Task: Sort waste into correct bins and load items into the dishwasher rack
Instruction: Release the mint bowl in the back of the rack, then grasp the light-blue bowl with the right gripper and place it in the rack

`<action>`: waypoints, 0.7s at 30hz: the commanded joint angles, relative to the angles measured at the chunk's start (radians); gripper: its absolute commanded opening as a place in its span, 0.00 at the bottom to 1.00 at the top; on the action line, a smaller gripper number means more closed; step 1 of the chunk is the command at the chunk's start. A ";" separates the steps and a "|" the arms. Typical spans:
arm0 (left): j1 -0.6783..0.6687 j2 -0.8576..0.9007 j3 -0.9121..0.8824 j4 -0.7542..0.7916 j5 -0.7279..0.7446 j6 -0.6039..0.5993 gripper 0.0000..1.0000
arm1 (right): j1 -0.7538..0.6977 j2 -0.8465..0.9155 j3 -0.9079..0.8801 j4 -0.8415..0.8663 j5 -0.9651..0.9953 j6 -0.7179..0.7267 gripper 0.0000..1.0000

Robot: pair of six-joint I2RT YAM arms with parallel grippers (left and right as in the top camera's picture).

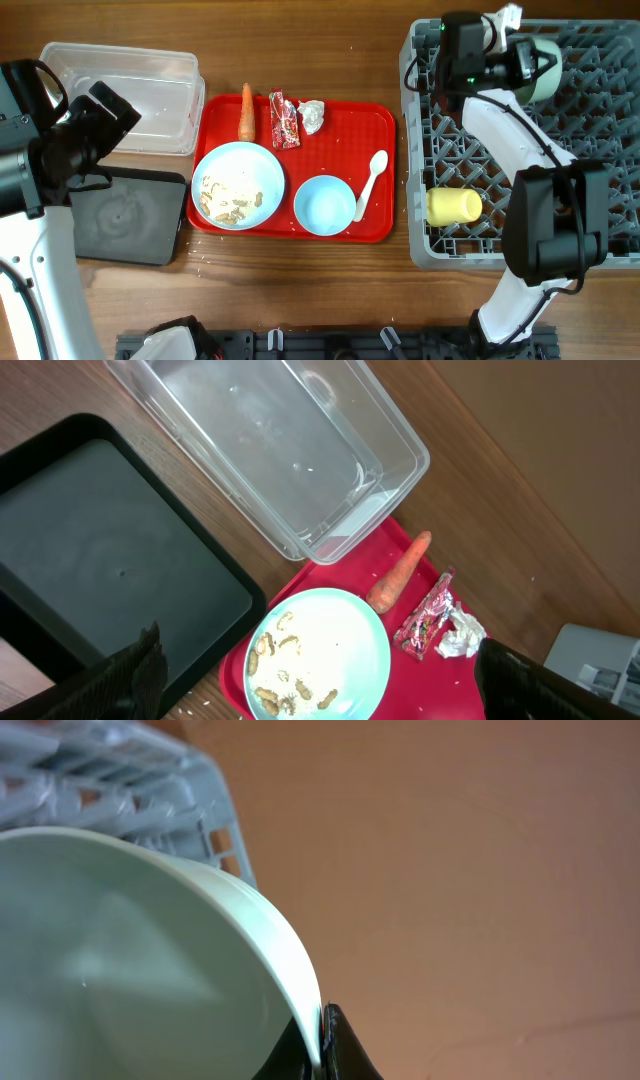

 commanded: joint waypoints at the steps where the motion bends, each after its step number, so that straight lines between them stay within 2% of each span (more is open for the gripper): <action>1: 0.005 0.002 0.003 0.003 -0.017 -0.009 1.00 | 0.020 0.026 -0.067 -0.005 -0.042 -0.008 0.04; 8: 0.005 0.002 0.004 0.003 -0.017 -0.009 1.00 | 0.129 0.018 -0.077 0.051 -0.127 0.018 0.06; 11: 0.005 0.002 0.004 0.003 -0.017 -0.009 1.00 | 0.192 -0.014 -0.043 0.077 -0.200 0.016 0.21; 13: 0.005 0.002 0.004 0.003 -0.017 -0.009 1.00 | 0.251 -0.051 -0.025 0.072 -0.299 0.016 0.40; 15: 0.005 0.002 0.003 0.003 -0.017 -0.009 1.00 | 0.307 -0.088 -0.025 0.025 -0.408 0.052 0.54; 17: 0.005 0.002 0.004 0.003 -0.017 -0.009 1.00 | 0.341 -0.116 -0.025 -0.093 -0.541 0.182 0.60; 18: 0.005 0.002 0.004 0.003 -0.017 -0.009 1.00 | 0.344 -0.141 -0.024 -0.214 -0.684 0.347 0.64; 20: 0.005 0.002 0.004 0.003 -0.017 -0.009 1.00 | 0.343 -0.184 -0.013 -0.347 -0.880 0.492 0.66; 21: 0.005 0.002 0.003 0.003 -0.017 -0.009 1.00 | 0.343 -0.226 0.008 -0.437 -1.052 0.555 0.67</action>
